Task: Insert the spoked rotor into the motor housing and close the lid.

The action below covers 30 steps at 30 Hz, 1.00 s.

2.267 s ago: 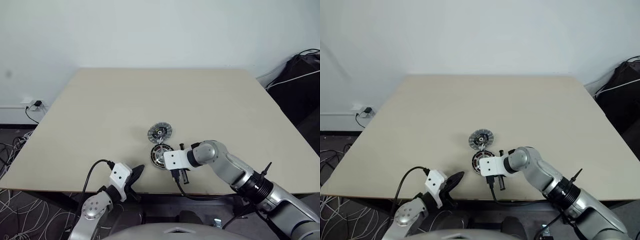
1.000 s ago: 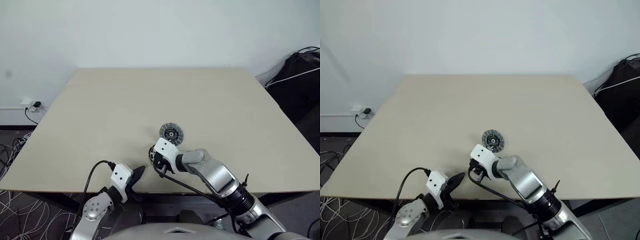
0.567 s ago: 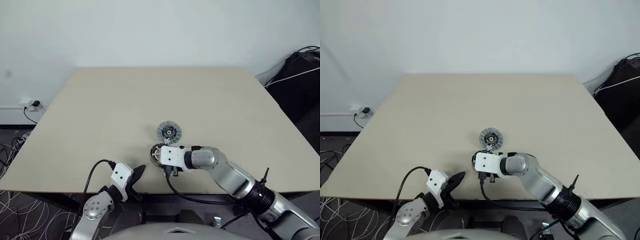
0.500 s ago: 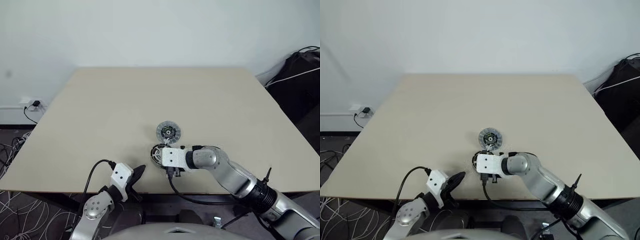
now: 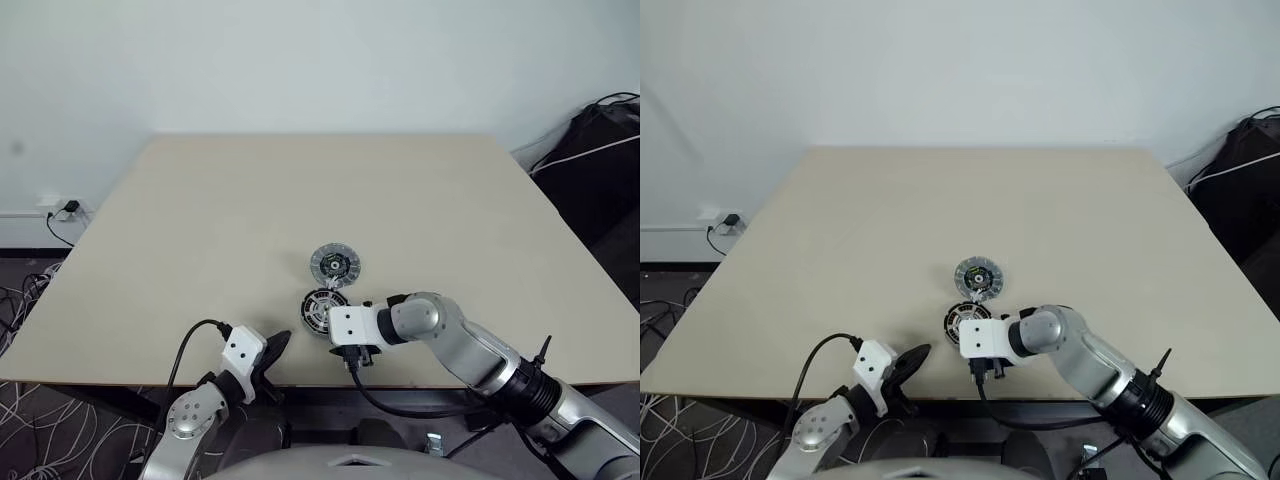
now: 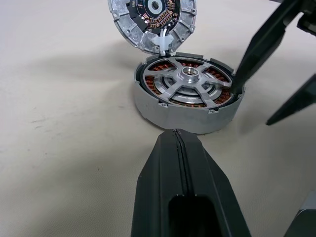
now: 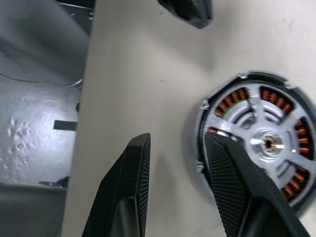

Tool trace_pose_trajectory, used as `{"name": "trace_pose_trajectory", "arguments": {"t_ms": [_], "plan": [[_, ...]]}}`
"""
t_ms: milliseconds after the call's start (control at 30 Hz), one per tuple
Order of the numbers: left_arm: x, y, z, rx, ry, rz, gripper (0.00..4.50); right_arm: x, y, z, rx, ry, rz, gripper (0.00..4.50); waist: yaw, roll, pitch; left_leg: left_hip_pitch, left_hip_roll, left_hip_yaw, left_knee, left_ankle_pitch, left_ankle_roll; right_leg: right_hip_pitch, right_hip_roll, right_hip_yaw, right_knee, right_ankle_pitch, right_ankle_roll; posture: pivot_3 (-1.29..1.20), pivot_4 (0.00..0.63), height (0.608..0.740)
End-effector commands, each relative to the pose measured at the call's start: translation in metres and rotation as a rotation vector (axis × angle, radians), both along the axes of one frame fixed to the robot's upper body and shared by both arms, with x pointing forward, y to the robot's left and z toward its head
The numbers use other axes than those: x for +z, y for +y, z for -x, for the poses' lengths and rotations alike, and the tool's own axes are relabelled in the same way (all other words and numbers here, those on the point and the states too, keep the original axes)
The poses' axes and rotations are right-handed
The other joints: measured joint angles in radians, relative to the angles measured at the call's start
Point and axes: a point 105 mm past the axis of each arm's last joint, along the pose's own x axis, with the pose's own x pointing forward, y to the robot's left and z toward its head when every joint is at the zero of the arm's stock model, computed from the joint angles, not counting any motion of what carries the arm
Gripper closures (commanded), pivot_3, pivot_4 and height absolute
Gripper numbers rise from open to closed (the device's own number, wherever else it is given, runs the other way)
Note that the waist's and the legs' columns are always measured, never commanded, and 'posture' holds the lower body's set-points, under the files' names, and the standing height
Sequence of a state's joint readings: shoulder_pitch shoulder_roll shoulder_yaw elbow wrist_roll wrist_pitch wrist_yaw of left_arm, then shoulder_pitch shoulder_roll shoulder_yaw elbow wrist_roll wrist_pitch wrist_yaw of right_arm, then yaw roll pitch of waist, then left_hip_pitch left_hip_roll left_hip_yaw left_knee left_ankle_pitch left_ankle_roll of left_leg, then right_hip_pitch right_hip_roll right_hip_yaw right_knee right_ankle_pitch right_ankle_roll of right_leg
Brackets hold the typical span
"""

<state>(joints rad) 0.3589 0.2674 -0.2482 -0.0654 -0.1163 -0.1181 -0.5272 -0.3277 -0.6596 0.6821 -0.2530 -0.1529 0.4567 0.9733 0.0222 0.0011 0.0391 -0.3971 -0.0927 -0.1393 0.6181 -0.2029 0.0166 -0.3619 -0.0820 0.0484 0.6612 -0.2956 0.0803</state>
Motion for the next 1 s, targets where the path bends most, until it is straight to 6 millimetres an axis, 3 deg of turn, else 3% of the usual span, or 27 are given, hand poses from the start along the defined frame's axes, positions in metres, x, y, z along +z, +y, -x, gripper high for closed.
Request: {"name": "trace_pose_trajectory", "arguments": {"t_ms": [33,400,500,633,1000], "plan": [[0.005,-0.004,-0.003,-0.015,-0.027,0.012,4.50,0.009,-0.002,-0.012,-0.003,-0.059,-0.009,2.62,0.001,0.000,0.000,0.000,0.000,0.000,0.000,0.000,0.000,0.000,0.000,0.000,0.000,0.000,0.000,0.00,0.000,0.740],[0.006,-0.004,-0.003,-0.008,-0.031,0.011,4.50,-0.003,-0.010,-0.017,0.005,-0.054,0.049,2.62,0.004,-0.001,0.000,0.001,0.000,0.000,0.000,0.000,0.000,0.000,0.001,0.000,0.000,0.000,0.000,0.00,0.000,0.740],[0.006,-0.004,-0.003,-0.005,-0.031,0.010,4.50,-0.003,-0.010,-0.018,0.005,-0.064,0.050,3.20,0.004,-0.001,0.000,0.001,0.000,0.000,0.001,0.000,0.000,0.001,0.001,0.000,0.000,0.000,0.000,0.00,0.000,0.740],[0.006,-0.003,-0.003,-0.004,-0.031,0.009,4.50,-0.003,-0.008,-0.017,0.001,-0.066,0.036,4.34,0.006,-0.002,-0.001,0.001,0.000,0.000,0.001,0.000,0.000,0.001,0.001,0.000,0.001,0.000,0.000,0.00,0.000,0.740],[0.006,-0.004,-0.003,-0.008,-0.029,0.010,4.50,0.007,-0.008,-0.011,-0.116,-0.003,-0.037,4.41,0.009,-0.002,0.000,0.001,0.001,0.000,0.001,0.000,0.000,0.001,0.001,0.000,0.001,0.000,0.000,0.00,0.000,0.740]]}}
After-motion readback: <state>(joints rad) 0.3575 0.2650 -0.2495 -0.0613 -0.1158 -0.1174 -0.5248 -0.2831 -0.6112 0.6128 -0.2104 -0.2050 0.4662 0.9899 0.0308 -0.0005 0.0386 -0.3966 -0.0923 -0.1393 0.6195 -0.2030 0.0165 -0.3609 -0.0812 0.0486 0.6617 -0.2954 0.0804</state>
